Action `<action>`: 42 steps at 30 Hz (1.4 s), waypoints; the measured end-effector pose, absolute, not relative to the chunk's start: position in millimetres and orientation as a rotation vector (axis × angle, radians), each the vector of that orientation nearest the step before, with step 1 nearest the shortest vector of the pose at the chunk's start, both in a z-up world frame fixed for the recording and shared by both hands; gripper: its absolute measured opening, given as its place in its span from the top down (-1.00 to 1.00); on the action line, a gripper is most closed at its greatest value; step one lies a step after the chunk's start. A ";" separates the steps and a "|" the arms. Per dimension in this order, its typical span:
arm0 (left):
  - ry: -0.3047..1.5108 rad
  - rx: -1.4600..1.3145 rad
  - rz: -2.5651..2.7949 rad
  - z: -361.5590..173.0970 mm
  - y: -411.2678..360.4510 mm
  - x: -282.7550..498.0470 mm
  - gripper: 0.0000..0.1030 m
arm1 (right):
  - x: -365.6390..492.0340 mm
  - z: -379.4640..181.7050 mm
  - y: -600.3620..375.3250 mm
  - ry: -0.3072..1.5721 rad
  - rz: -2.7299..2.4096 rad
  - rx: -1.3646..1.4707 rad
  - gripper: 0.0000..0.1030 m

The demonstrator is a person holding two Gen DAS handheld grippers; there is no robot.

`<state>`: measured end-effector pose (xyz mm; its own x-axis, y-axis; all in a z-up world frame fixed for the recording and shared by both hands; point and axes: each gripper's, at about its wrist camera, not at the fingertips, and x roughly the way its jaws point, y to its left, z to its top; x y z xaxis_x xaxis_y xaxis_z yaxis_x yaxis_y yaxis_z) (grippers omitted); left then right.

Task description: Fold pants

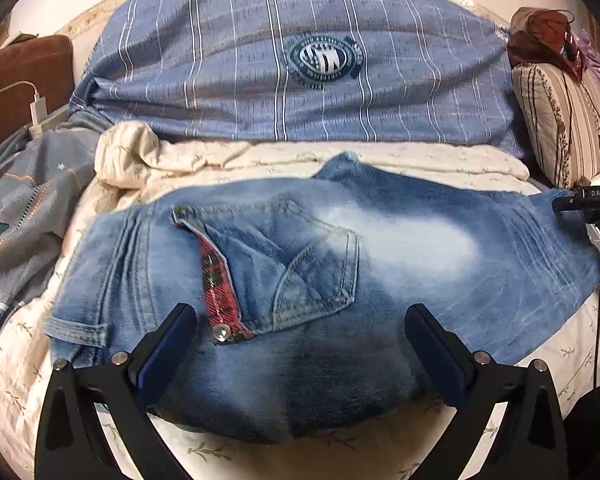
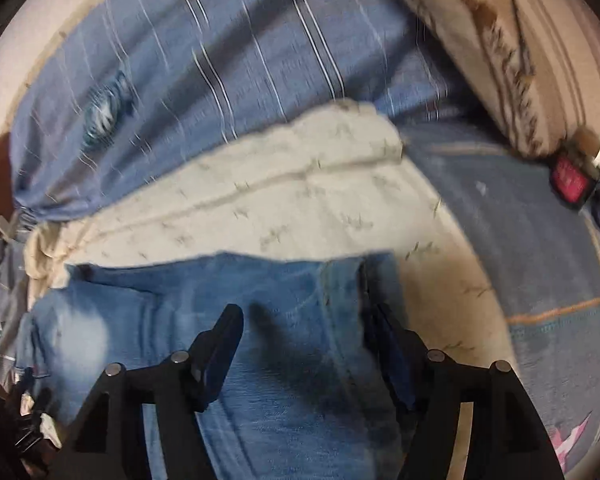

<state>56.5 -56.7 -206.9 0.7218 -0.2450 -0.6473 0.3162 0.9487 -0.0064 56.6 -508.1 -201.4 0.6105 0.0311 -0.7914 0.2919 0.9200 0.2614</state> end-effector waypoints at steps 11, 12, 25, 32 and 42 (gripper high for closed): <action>0.718 0.127 -0.316 -209.9 -60.1 57.5 -1.00 | 36.8 -187.0 -494.9 0.799 -0.214 0.225 0.35; 0.721 0.125 -0.313 -210.5 -58.8 58.1 -1.00 | 33.2 -190.9 -510.8 0.788 -0.292 0.264 0.35; 0.615 0.129 -0.273 -198.2 -55.8 50.7 -1.00 | -13.7 -149.2 -498.0 0.600 -0.140 0.353 0.34; 0.652 0.138 -0.112 -202.7 -37.6 65.7 -1.00 | 57.4 -226.7 -499.9 0.893 -0.270 0.401 0.33; 0.769 0.032 -0.117 -211.5 -16.2 84.9 -1.00 | 44.0 -195.6 -489.6 0.823 -0.215 0.438 0.33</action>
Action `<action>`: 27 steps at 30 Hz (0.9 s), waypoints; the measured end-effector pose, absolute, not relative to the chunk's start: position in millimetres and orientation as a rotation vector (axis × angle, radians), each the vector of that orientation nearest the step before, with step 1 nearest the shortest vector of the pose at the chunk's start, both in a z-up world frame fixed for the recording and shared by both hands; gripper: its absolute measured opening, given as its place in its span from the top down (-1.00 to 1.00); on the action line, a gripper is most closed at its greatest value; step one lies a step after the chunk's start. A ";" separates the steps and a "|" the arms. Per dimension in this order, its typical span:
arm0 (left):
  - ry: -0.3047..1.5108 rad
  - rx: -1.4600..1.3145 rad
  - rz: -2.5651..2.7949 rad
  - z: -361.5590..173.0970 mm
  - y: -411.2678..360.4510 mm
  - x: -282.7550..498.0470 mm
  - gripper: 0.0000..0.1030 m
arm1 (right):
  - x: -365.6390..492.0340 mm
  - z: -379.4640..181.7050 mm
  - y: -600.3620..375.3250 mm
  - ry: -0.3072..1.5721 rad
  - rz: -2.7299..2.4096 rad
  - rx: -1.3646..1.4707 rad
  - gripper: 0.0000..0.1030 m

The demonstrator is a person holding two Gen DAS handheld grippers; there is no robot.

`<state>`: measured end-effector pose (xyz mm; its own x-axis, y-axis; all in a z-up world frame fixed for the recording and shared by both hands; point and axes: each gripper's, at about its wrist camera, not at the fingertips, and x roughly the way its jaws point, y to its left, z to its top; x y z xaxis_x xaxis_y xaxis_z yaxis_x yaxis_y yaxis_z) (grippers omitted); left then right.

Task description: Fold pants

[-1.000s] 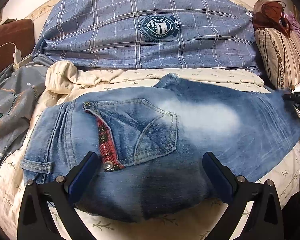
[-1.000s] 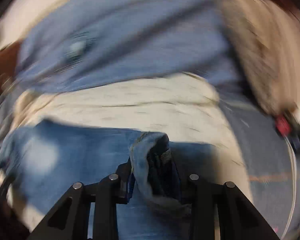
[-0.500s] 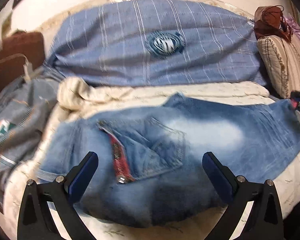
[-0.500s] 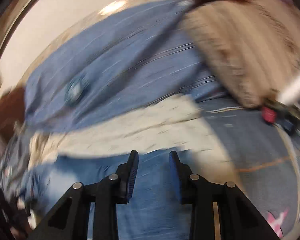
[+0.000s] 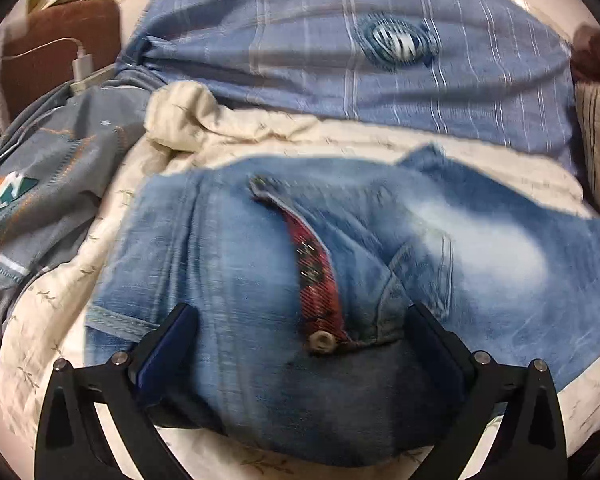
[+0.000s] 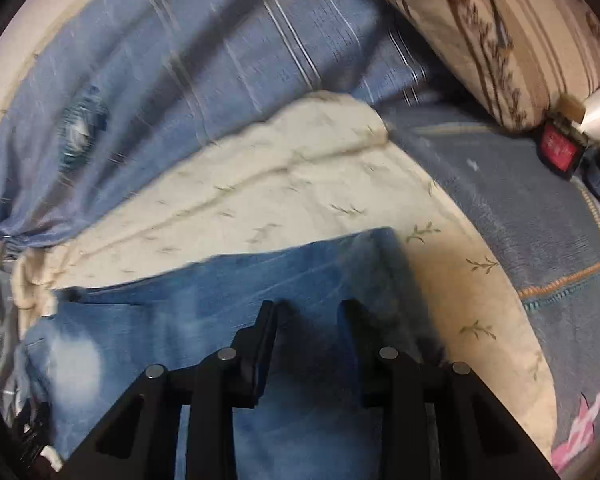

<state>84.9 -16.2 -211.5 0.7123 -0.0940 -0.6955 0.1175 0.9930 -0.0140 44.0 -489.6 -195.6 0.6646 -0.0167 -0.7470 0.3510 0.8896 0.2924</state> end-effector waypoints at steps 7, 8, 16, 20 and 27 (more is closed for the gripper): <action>0.600 -0.081 0.073 -181.0 28.8 70.5 -1.00 | 18.1 -186.2 -417.3 0.851 -0.122 0.269 -0.36; 0.604 -0.135 0.077 -181.6 39.5 71.2 -1.00 | 19.5 -191.8 -412.0 0.875 -0.127 0.243 -0.36; 0.927 -0.335 0.049 -233.7 78.7 110.5 -1.00 | 35.8 -244.8 -390.2 1.041 -0.104 0.156 -0.75; 0.876 -0.295 0.049 -220.4 74.7 99.5 -1.00 | 27.1 -236.7 -388.7 1.023 -0.075 0.180 -0.82; 0.646 -0.050 0.042 -168.4 38.3 52.4 -1.00 | -71.5 -201.4 -483.3 0.643 -0.029 0.606 -0.82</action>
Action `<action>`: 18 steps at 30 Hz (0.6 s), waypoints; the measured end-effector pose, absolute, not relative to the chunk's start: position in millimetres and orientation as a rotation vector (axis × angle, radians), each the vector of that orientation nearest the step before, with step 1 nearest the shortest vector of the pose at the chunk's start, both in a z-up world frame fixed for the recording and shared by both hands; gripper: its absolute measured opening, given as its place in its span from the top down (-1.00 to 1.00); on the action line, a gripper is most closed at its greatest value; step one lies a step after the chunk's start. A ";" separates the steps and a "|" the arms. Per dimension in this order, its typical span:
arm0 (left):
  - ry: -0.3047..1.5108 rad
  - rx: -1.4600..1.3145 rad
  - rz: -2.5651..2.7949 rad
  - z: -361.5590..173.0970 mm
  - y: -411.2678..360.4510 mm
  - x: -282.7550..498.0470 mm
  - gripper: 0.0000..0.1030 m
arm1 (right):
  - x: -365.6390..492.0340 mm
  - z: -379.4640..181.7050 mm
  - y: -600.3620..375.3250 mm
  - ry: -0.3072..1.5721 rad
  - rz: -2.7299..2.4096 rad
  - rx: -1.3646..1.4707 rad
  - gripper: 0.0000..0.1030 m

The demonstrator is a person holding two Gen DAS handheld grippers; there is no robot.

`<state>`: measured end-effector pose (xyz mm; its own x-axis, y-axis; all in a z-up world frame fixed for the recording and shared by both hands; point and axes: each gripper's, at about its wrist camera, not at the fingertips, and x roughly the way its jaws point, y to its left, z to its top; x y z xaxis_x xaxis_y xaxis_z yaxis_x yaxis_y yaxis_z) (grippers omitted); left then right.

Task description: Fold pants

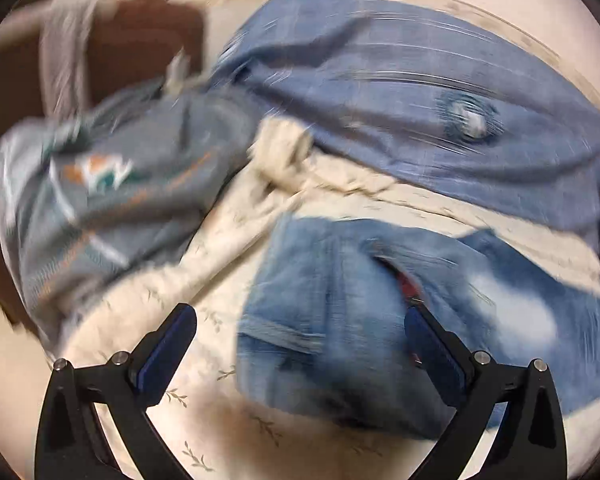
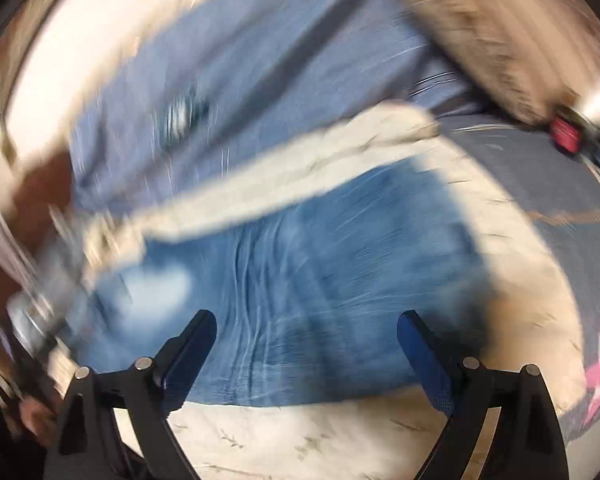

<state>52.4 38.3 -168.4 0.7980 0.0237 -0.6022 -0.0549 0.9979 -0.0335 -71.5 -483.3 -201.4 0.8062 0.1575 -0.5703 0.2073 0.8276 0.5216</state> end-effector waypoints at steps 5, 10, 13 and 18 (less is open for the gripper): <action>0.659 0.066 -0.149 -155.1 -30.1 44.1 -1.00 | -111.6 -223.7 -555.7 0.574 -0.058 0.872 -0.80; 0.792 0.064 -0.283 -162.9 -89.3 54.7 -1.00 | -93.6 -250.7 -587.3 0.588 -0.014 1.015 -0.56; 0.874 0.062 -0.339 -172.5 -121.1 71.9 -1.00 | -79.1 -259.9 -595.0 0.575 0.018 1.053 -0.49; 0.952 0.118 -0.309 -194.1 -154.4 96.3 -1.00 | -50.8 -267.3 -597.8 0.619 0.058 1.065 -0.41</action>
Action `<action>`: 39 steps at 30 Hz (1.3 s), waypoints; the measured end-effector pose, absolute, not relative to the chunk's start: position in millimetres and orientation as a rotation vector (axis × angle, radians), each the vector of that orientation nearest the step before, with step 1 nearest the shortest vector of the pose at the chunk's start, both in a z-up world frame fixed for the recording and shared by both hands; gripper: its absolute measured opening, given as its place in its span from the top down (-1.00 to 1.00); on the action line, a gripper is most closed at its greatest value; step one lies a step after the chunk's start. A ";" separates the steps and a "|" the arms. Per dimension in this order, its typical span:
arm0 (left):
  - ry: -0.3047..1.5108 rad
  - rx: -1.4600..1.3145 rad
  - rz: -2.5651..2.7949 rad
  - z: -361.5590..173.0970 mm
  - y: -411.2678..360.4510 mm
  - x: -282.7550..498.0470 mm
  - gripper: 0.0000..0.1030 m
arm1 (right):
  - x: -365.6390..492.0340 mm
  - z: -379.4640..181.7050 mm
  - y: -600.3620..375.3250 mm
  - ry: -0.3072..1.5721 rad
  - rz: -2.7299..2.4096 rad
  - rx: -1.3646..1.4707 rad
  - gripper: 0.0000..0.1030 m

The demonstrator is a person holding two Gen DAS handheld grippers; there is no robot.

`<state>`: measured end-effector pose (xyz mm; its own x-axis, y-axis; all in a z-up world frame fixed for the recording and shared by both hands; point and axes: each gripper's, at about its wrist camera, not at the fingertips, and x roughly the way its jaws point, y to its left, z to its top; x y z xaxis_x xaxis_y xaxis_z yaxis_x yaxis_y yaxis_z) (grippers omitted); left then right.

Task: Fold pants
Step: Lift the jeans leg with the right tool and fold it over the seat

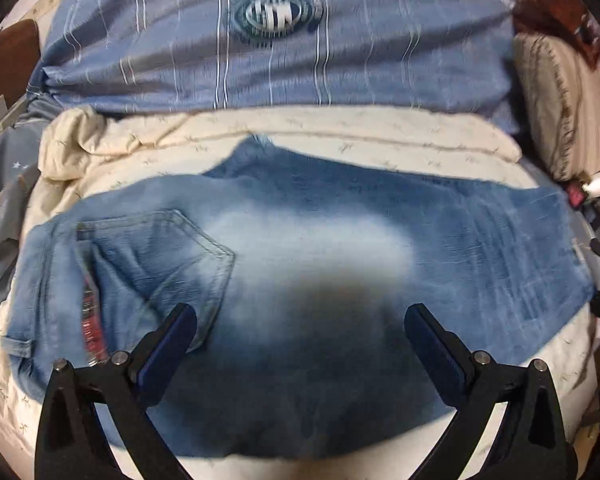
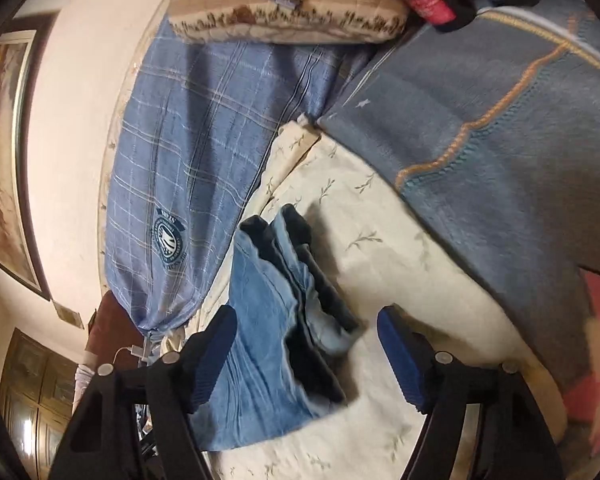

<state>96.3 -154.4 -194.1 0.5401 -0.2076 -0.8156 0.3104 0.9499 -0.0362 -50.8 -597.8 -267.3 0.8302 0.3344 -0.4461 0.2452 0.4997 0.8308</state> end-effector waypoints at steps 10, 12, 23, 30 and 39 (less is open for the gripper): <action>1.021 0.239 -0.253 -223.7 -174.8 120.8 -1.00 | 0.6 -247.8 -563.7 0.733 0.124 0.899 0.44; 1.024 0.234 -0.257 -222.8 -173.3 121.1 -1.00 | 5.3 -241.8 -553.1 0.739 0.106 0.846 0.45; 1.006 0.105 -0.263 -200.8 -143.0 115.3 -1.00 | 6.0 -189.8 -474.1 0.667 0.195 0.708 0.51; 0.942 0.037 -0.237 -178.9 -104.3 108.5 -1.00 | 26.6 -202.3 -402.8 0.733 0.306 0.700 0.51; 0.918 -0.016 -0.249 -166.1 -70.1 107.5 -1.00 | 54.8 -243.9 -329.6 0.955 0.460 0.703 -0.39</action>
